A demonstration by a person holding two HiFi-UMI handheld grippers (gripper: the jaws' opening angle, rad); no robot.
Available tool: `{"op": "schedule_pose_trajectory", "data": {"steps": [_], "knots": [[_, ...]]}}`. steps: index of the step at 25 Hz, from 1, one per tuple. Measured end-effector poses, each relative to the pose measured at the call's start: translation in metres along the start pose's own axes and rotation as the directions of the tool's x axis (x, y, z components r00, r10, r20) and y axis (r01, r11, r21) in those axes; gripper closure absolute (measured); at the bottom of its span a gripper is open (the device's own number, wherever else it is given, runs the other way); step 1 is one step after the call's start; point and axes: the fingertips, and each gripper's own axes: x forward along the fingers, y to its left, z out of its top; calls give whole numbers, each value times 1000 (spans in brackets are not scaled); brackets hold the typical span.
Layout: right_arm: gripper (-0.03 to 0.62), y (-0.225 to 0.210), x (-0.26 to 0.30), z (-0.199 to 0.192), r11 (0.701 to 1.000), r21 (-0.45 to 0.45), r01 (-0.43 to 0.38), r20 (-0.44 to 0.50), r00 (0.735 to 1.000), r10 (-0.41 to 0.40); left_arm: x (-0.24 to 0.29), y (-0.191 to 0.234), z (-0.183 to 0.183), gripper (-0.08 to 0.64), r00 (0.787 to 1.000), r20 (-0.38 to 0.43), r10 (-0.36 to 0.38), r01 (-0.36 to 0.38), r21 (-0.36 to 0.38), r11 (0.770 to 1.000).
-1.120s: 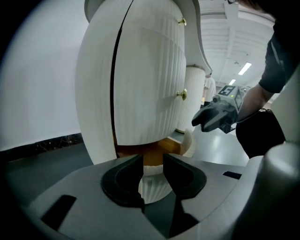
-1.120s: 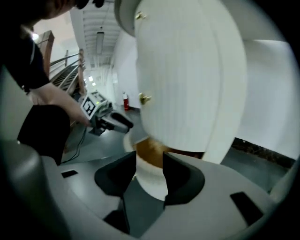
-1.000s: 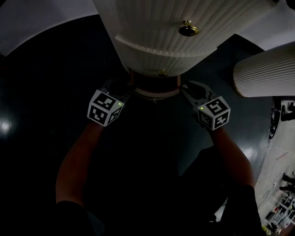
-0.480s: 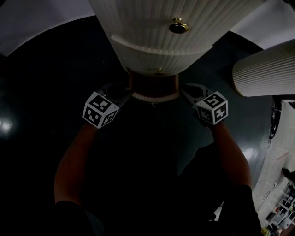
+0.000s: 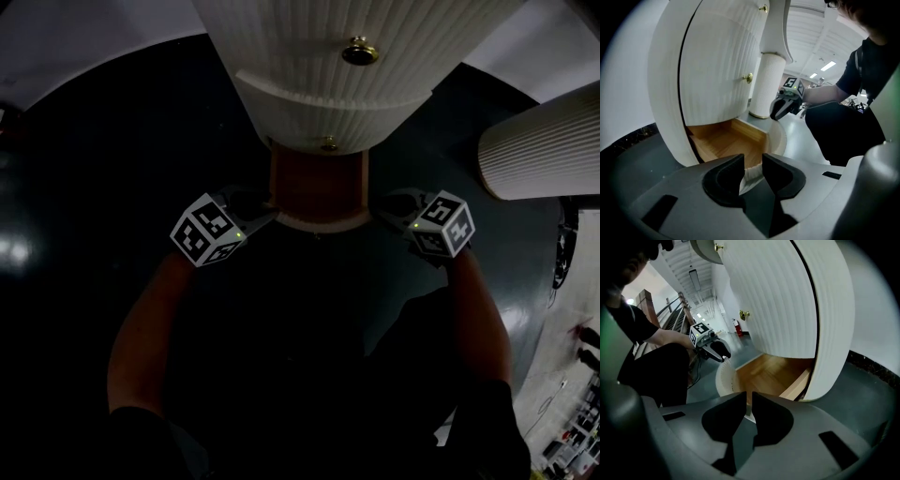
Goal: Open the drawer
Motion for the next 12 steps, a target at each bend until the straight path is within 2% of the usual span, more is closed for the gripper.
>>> {"op": "schedule_pose_trajectory", "data": {"steps": [3,6,9,12], "knots": [[552,16,-3,-12,996,-15,-84,-55,995,83,0,-18,-5,444,996,-38,-83,84,7,996],[555,32,-4,-22,982,-93,-163,-114,982,152,2,-36,-13,453,984,-74,-165,166,11,986],[555,49,-6,-34,962,-120,-244,-179,959,221,2,-55,-20,460,965,-119,-232,237,32,971],[555,62,-6,-44,939,-115,-323,-231,928,291,2,-72,-25,481,938,-160,-308,319,48,947]]}}
